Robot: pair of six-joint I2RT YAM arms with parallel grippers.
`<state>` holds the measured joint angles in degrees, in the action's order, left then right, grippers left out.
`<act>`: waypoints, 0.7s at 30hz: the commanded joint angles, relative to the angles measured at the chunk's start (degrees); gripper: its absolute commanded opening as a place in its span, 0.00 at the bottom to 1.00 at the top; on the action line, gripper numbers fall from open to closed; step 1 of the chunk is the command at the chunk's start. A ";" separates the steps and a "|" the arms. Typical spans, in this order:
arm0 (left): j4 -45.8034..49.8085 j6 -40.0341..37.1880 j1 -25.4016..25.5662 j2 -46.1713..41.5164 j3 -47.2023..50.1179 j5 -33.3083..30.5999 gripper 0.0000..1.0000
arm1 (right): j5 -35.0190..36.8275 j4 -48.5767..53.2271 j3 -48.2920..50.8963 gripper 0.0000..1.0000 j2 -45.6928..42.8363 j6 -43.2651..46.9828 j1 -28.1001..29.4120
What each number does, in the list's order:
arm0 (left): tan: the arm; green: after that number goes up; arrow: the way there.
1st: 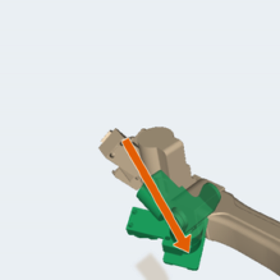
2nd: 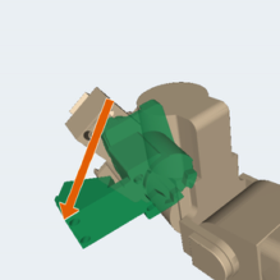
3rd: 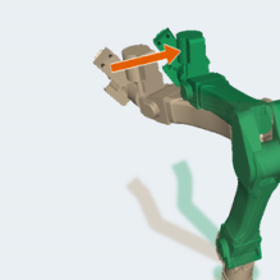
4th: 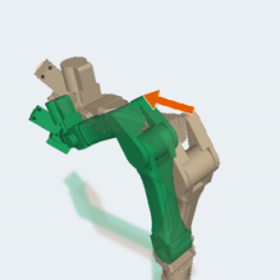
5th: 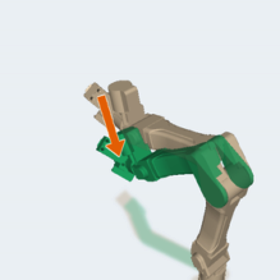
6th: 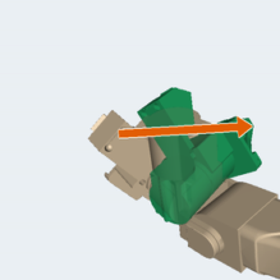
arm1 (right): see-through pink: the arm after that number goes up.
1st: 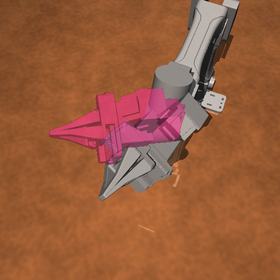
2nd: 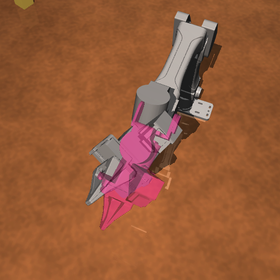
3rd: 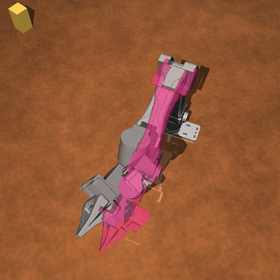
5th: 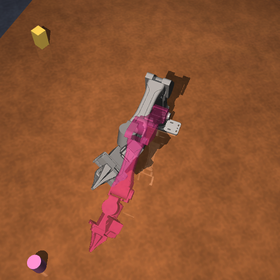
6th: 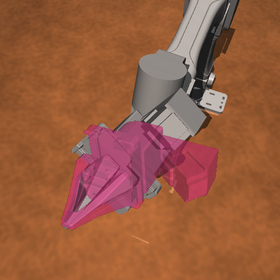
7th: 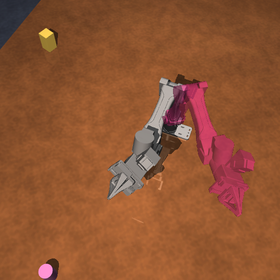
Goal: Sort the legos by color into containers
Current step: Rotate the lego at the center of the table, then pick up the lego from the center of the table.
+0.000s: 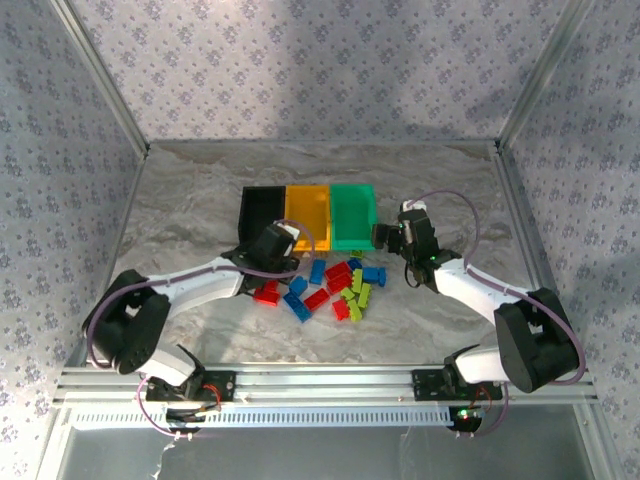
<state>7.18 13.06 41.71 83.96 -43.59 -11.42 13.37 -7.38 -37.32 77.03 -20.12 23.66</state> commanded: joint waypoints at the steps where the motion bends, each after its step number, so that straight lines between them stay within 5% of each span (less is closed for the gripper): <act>1: -2.52 -0.84 0.32 -3.08 1.61 -2.21 0.44 | 1.72 1.35 -0.58 1.00 -0.07 0.15 0.58; 12: 5.07 0.66 0.36 7.11 -4.69 -0.39 0.62 | 3.19 1.79 -0.89 1.00 -0.14 1.12 1.39; 21: 6.80 1.44 0.43 8.19 -4.95 -0.68 0.60 | 3.95 1.82 -0.89 1.00 -0.31 1.66 1.66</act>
<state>11.05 14.02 41.80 91.20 -47.70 -12.25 15.70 -6.76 -37.32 77.03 -19.44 24.91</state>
